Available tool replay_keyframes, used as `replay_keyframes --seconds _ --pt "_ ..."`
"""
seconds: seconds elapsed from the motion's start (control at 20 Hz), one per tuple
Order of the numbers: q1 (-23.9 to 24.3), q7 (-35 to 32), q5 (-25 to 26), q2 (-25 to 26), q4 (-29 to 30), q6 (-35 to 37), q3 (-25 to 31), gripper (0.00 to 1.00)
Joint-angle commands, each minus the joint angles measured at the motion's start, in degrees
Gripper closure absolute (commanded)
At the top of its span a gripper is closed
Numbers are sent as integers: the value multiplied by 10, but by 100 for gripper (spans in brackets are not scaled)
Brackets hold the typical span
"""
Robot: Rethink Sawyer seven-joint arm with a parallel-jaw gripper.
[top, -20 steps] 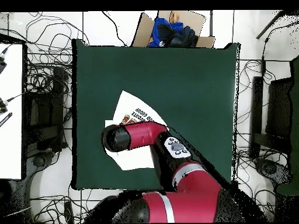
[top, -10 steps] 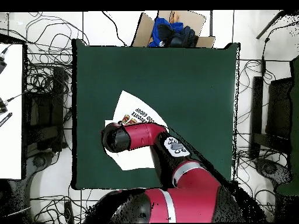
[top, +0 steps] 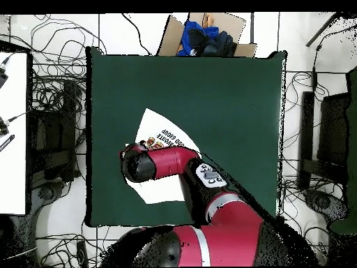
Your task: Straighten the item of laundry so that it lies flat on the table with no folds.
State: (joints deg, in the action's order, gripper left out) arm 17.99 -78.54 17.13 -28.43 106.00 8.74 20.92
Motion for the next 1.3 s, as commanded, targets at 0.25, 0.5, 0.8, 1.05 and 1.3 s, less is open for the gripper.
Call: replay_keyframes --seconds 0.25,0.5,0.8,1.05,1.3 --pt "1 -85 -11 13 -30 -21 37 0" --pt "-2 -82 -5 23 -33 -26 35 0" --pt "-2 -78 2 45 -46 -39 32 0" --pt "-10 -81 5 57 -52 -56 26 0" --pt "-17 -83 3 60 -57 -66 22 0"
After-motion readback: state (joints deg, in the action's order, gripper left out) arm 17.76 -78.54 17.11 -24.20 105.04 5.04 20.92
